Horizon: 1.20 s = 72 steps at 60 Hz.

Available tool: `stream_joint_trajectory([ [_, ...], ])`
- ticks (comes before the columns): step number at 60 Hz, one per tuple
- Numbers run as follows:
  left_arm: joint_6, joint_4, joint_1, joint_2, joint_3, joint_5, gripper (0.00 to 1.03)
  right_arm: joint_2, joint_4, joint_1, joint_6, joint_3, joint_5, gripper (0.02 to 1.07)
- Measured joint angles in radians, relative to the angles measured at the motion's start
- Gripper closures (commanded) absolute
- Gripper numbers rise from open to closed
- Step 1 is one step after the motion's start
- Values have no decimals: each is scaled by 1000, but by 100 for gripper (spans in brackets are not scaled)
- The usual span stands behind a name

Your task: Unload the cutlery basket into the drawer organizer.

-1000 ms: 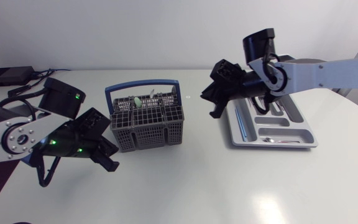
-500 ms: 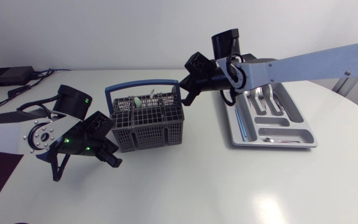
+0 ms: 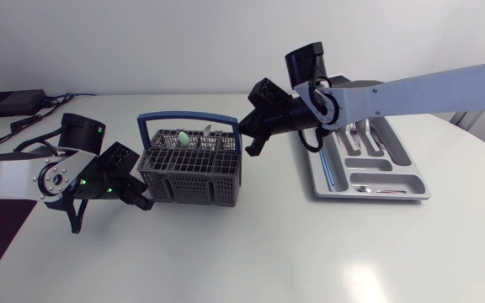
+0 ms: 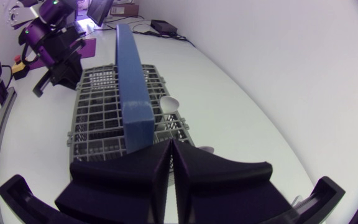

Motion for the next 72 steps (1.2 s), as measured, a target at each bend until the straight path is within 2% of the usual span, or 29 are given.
stream_joint_trajectory([
  [16, 8, 57, 41, 65, 40, 53, 93, -134, -30, 99, -2, -117, -17, 97],
  [27, 11, 58, 61, 127, 122, 82, 93, -207, -48, 185, -2, -187, 5, 97],
  [44, -20, 61, 48, 249, 335, 93, 93, -274, -56, 208, 5, -240, 34, 97],
  [52, -43, 65, 29, 307, 415, 96, 93, -293, -56, 241, 9, -245, 86, 97],
  [58, -46, 54, 29, 316, 427, 100, 93, -325, -58, 223, 13, -264, 95, 97],
  [72, -44, 19, 55, 274, 355, 106, 93, -452, -55, 53, 12, -377, 90, 97],
])
